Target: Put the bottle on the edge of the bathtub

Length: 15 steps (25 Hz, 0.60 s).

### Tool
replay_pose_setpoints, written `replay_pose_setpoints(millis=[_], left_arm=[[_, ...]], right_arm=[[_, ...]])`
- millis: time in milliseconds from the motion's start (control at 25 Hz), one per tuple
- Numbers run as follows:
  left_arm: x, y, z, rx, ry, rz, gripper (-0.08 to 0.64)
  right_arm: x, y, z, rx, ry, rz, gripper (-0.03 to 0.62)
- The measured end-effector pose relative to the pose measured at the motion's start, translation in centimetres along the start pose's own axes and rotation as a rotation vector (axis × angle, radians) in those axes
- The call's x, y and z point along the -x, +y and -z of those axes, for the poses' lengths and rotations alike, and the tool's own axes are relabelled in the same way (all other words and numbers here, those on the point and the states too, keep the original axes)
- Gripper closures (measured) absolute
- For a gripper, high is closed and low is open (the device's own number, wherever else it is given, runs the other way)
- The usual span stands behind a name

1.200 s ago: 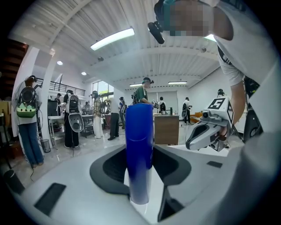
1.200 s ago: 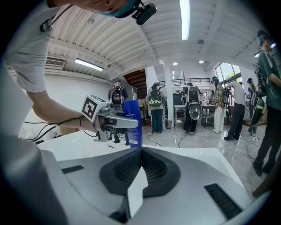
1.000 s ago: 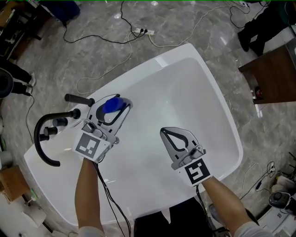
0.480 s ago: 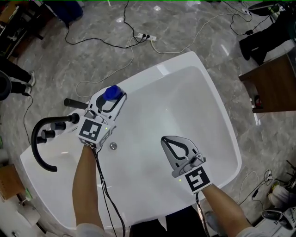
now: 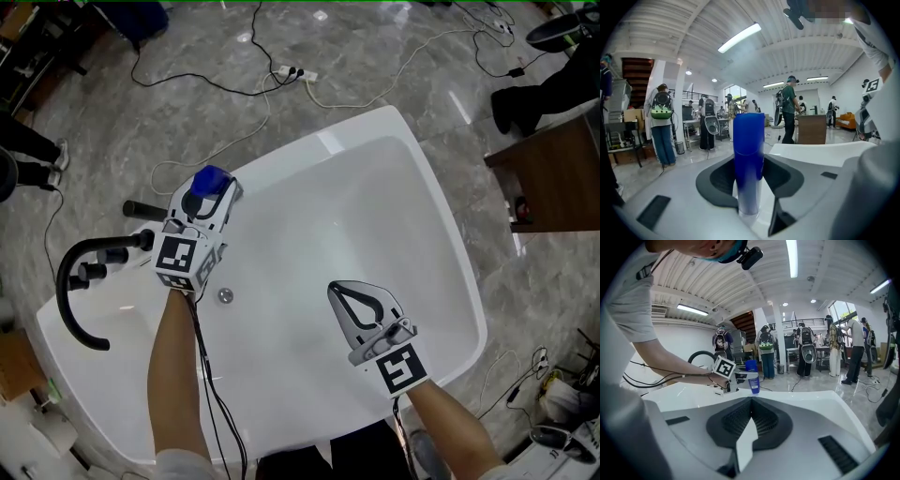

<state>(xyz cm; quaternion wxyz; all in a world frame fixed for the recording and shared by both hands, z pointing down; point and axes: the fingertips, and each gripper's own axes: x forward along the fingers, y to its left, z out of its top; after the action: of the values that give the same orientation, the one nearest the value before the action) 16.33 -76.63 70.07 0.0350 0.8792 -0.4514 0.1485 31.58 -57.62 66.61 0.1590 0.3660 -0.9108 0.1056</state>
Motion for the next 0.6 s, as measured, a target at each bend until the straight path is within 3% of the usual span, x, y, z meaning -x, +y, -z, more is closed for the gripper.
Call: replay_pose_setpoints(millis=[600], left_arm=[[-0.7, 1.9, 1.2, 0.027, 0.019, -0.058, 0.391]], right_arm=[[0.1, -0.5, 0.6, -0.034, 0.003, 0.006, 0.586]])
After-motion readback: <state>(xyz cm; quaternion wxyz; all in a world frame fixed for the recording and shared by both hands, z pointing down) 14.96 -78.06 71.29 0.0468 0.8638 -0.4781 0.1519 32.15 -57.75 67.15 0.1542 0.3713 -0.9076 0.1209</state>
